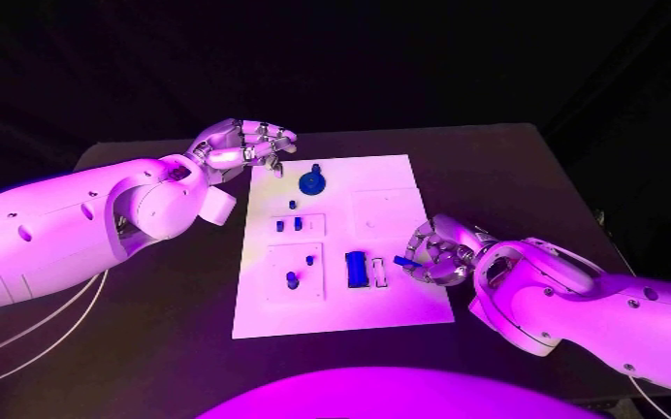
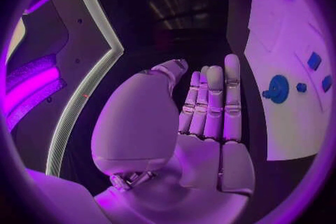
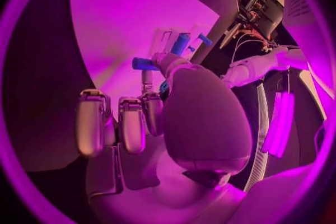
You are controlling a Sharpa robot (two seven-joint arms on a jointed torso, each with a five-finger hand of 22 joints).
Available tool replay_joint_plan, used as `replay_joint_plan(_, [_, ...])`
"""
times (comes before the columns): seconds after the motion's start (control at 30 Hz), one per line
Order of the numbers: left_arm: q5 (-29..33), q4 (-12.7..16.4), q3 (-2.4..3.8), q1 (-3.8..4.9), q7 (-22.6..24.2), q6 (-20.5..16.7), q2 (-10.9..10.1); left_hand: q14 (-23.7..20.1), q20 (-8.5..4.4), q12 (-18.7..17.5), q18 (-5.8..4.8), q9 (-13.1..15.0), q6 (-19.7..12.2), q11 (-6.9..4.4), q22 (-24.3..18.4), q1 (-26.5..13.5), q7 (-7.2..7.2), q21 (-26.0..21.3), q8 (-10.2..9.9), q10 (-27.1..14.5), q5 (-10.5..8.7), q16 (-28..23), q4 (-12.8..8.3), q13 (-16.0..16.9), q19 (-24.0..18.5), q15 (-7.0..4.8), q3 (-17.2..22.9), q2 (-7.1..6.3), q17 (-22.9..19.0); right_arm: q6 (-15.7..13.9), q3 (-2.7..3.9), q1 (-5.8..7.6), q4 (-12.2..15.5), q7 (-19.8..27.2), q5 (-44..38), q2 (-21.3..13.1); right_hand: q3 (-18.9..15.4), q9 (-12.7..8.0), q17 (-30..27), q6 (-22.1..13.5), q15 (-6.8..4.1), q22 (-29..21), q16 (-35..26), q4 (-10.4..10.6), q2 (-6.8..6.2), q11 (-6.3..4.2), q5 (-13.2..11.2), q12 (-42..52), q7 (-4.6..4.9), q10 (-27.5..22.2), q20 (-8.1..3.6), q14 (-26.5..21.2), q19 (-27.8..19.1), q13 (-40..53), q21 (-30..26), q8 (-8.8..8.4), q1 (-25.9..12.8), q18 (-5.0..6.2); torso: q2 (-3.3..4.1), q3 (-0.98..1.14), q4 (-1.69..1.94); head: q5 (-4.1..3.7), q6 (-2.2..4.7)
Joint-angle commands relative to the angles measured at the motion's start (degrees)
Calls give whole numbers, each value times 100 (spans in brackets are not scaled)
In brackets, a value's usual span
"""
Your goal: Assemble the parts on the task board
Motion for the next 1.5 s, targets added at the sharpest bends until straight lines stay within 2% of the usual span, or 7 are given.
replay_joint_plan(0.03, [56,8,2,1,27,116,12,-24,1,24,36,-7,-56,7,-9,12,-4,-26,39,-35,32,-1,38,8,26,14,0,64,6,-84,-1,-9,-37,79,644,79,41,164,1100,-42,-24,1265,19,74,38,-9,-122,10,-14,92,-19,522,386,802,-28,109,-201,-78,-2,0,-8,-12,0])
replay_joint_plan(0.23, [60,11,2,1,17,129,10,-24,1,24,36,-7,-56,7,-9,12,-4,-26,39,-35,32,-1,38,8,26,14,0,64,6,53,-9,-62,-168,87,898,297,58,190,1098,-66,-18,1264,18,139,74,0,-223,15,-4,96,-15,522,384,809,-32,130,-418,-77,1,9,2,-8,-10])
replay_joint_plan(0.4, [61,17,2,1,8,140,7,-24,1,26,36,-7,-56,7,-11,16,-4,-28,41,-37,33,-1,43,8,28,14,3,74,7,166,-15,-119,-267,96,1019,437,49,208,1107,-75,-10,1263,23,166,133,9,-286,20,5,101,-7,524,383,816,-33,146,-701,-76,8,3,4,-4,-10])
replay_joint_plan(0.53, [62,21,2,1,-7,149,6,-23,3,27,34,-9,-61,13,-16,-15,1,-36,44,-42,33,-1,87,7,32,19,0,103,8,292,-20,-143,-348,131,1122,550,49,222,1119,-63,-6,1271,30,171,248,11,-302,65,6,126,-1,527,390,849,7,164,-1040,-83,6,2,4,-1,-7])
replay_joint_plan(0.9, [84,38,2,1,-88,231,1,-26,17,30,32,-15,-88,23,-45,-143,6,-84,55,-78,30,2,253,7,41,33,-34,186,14,326,-29,-156,-514,54,959,710,40,234,1119,-44,-10,1272,30,162,242,6,-322,103,-3,146,-3,527,391,876,10,185,-1112,-83,3,1,7,8,-21])
replay_joint_plan(1.1, [90,46,2,1,-108,250,0,-26,17,30,32,-15,-88,23,-45,-143,6,-84,55,-78,30,2,253,7,41,33,-34,186,14,336,-31,-158,-542,39,861,745,36,239,1115,-35,-13,1271,28,163,239,2,-328,103,-7,146,-4,526,390,876,3,194,-1143,-81,-3,3,-3,50,-18])
replay_joint_plan(1.5, [92,49,2,2,-117,250,-10,-28,19,29,32,-16,-92,24,-49,-151,5,-89,56,-83,31,1,262,7,41,34,-34,196,14,367,-32,-159,-580,35,715,765,28,243,1111,-33,-15,1267,26,163,229,0,-342,103,-10,147,-6,525,387,878,-10,201,-1184,-79,-2,5,-1,36,-28])
